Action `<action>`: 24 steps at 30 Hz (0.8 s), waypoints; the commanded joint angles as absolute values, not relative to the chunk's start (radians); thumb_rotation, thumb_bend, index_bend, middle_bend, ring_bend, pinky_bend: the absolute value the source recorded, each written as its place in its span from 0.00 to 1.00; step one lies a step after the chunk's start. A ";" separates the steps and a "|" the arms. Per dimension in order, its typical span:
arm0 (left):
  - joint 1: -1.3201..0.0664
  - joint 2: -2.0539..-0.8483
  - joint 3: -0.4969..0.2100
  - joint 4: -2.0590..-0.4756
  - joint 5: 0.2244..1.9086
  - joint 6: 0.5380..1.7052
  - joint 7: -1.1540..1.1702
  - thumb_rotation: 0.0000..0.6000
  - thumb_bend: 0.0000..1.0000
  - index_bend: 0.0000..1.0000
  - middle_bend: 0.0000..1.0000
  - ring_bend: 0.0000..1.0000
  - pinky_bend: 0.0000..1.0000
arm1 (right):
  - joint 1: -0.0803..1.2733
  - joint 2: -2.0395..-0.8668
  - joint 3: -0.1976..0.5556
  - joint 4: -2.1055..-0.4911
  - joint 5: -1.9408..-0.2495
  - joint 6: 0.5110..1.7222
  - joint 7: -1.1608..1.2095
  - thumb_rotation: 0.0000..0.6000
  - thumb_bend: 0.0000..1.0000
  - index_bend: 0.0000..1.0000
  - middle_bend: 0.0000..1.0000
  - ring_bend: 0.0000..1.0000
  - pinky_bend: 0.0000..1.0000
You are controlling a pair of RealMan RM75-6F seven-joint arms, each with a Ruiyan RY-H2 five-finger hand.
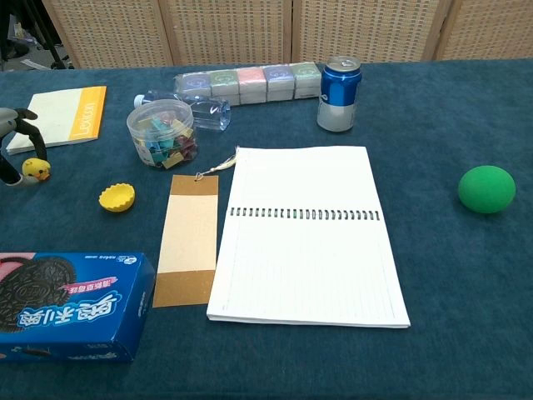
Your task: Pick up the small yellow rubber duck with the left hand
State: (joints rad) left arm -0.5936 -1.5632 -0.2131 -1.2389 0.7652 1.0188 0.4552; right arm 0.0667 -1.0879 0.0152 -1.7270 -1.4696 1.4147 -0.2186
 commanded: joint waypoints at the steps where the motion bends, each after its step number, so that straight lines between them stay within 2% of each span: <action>1: -0.592 -1.557 -0.216 -1.251 0.770 1.026 0.454 1.00 0.31 0.50 0.00 0.00 0.00 | 0.067 -1.088 0.015 -1.727 -1.469 1.414 -0.219 1.00 0.00 0.16 0.00 0.00 0.02; 13: -0.590 -1.514 -0.222 -1.397 0.814 1.078 0.467 1.00 0.31 0.50 0.00 0.00 0.00 | 0.066 -1.086 0.013 -1.730 -1.471 1.415 -0.223 1.00 0.00 0.16 0.00 0.00 0.02; 24: -0.606 -1.529 -0.214 -1.474 0.822 1.104 0.508 1.00 0.31 0.50 0.00 0.00 0.00 | 0.051 -1.075 0.011 -1.739 -1.478 1.439 -0.214 1.00 0.00 0.16 0.00 0.00 0.02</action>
